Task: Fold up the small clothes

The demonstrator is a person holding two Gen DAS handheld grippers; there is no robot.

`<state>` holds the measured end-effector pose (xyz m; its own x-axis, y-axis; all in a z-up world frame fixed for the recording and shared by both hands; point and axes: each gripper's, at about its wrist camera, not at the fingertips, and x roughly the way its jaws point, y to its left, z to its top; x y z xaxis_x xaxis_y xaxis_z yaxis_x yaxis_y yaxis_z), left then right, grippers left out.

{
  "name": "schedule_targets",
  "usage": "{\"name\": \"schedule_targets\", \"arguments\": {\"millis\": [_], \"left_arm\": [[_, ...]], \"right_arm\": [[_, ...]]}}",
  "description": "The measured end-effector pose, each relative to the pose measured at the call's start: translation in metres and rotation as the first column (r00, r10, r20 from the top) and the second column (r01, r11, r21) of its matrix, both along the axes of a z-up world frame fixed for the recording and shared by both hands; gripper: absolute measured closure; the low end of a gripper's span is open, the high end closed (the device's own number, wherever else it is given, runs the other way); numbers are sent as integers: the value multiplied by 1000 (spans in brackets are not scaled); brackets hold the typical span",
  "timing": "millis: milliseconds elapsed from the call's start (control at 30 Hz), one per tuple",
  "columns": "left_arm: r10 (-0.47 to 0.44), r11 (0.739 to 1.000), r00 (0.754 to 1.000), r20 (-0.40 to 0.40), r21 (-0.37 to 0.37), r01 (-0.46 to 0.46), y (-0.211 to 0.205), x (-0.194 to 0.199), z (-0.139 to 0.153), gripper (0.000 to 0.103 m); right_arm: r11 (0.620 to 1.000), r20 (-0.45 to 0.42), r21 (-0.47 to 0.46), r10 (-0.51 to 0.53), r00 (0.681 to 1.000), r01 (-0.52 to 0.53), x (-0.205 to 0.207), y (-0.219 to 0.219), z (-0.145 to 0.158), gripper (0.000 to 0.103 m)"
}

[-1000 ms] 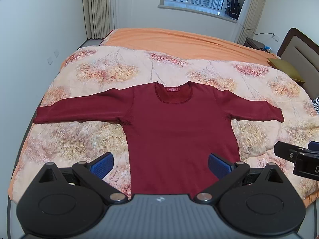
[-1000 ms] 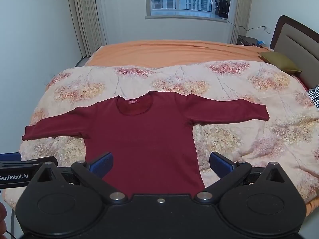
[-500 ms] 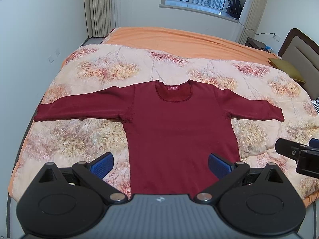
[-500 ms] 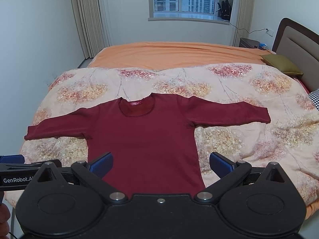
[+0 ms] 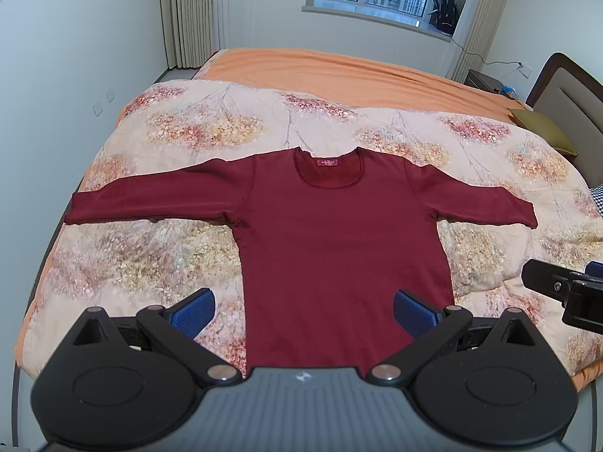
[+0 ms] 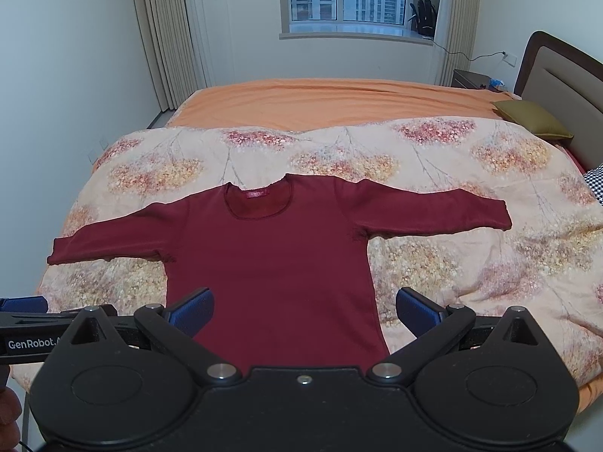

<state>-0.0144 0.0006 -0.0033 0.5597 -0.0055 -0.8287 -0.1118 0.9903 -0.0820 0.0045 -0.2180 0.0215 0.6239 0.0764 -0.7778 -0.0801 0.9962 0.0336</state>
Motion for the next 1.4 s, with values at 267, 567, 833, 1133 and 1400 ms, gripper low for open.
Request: {"name": "schedule_targets", "arguments": {"millis": [267, 567, 833, 1133, 1400], "left_arm": [[0, 1000, 1000, -1, -4, 0, 1, -1, -1, 0], [0, 1000, 1000, 2, -14, 0, 5, -2, 1, 0], [-5, 1000, 1000, 13, -30, 6, 8, -5, 4, 0], [-10, 1000, 998, 57, -27, 12, 10, -13, 8, 0], [-3, 996, 997, 71, -85, 9, 19, -23, 4, 0]], "right_arm": [[1000, 1, 1, 0, 1000, 0, -1, 0, 0, 1], [1000, 12, -1, -3, 1000, 3, -6, 1, 4, 1], [1000, 27, -10, -2, 1000, 3, -10, 5, 11, 1], [1000, 46, 16, -23, 999, 22, -16, 6, 21, 1], [999, 121, 37, -16, 993, 11, -27, 11, 30, 1]]}}
